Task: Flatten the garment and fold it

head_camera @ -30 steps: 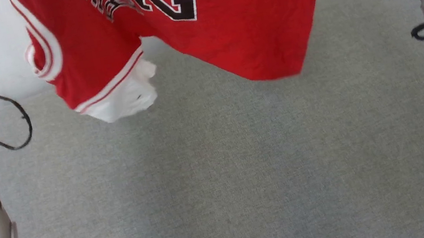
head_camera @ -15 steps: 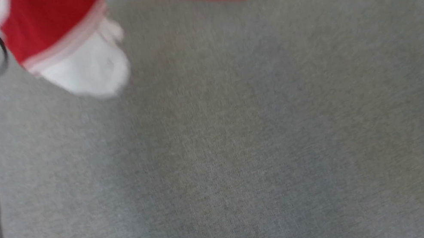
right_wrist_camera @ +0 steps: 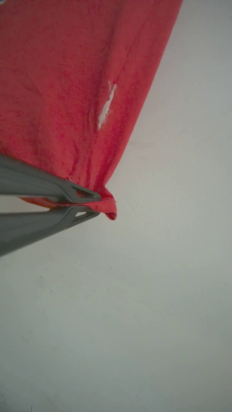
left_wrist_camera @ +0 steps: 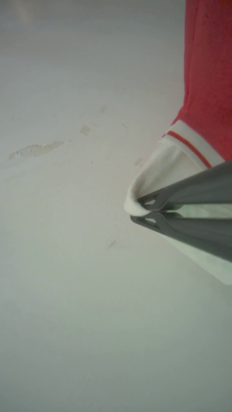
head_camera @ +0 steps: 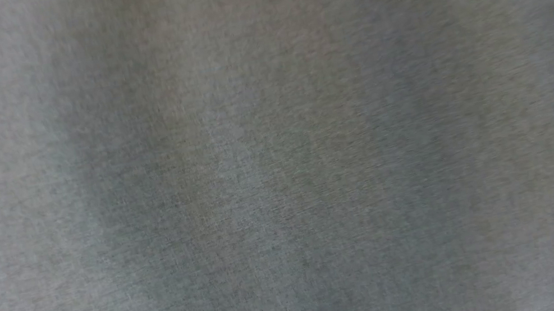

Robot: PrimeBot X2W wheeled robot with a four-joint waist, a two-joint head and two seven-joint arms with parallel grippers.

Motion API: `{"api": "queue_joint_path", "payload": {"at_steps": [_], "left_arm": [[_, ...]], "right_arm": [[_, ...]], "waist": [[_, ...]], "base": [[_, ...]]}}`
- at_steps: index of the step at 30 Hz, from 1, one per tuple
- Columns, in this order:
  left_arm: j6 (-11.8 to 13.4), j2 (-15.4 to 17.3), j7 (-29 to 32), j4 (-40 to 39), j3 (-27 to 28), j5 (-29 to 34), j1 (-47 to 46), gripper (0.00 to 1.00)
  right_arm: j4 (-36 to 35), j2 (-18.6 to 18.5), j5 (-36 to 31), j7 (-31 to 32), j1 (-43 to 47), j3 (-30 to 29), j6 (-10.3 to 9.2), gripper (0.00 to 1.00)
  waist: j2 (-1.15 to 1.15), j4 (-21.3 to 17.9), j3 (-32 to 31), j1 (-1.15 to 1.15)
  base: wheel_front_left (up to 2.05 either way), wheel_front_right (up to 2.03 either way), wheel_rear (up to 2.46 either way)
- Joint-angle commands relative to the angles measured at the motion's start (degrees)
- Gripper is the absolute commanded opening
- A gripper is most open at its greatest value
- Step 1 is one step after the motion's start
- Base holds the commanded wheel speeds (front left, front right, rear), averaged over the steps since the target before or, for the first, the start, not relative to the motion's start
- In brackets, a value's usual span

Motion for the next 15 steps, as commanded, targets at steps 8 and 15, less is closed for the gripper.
{"api": "queue_joint_path", "payload": {"at_steps": [8,15], "left_arm": [[-1.9,-0.1,-1.9,1.0,1.1,0.2,-0.2,0.0],[-1.9,-0.2,-2.0,-4.2,4.4,2.1,0.9,0.0]], "right_arm": [[0.7,-3.2,-4.0,-5.9,-2.1,-1.5,-0.05,0.0],[-1.0,-3.8,-9.7,-12.2,-3.2,-1.4,-0.05,0.0]], "waist": [[0.0,2.9,8.7,-0.02],[0.0,3.4,11.3,-0.02]], "base": [[0.0,0.0,0.0],[0.0,0.0,0.0]]}}
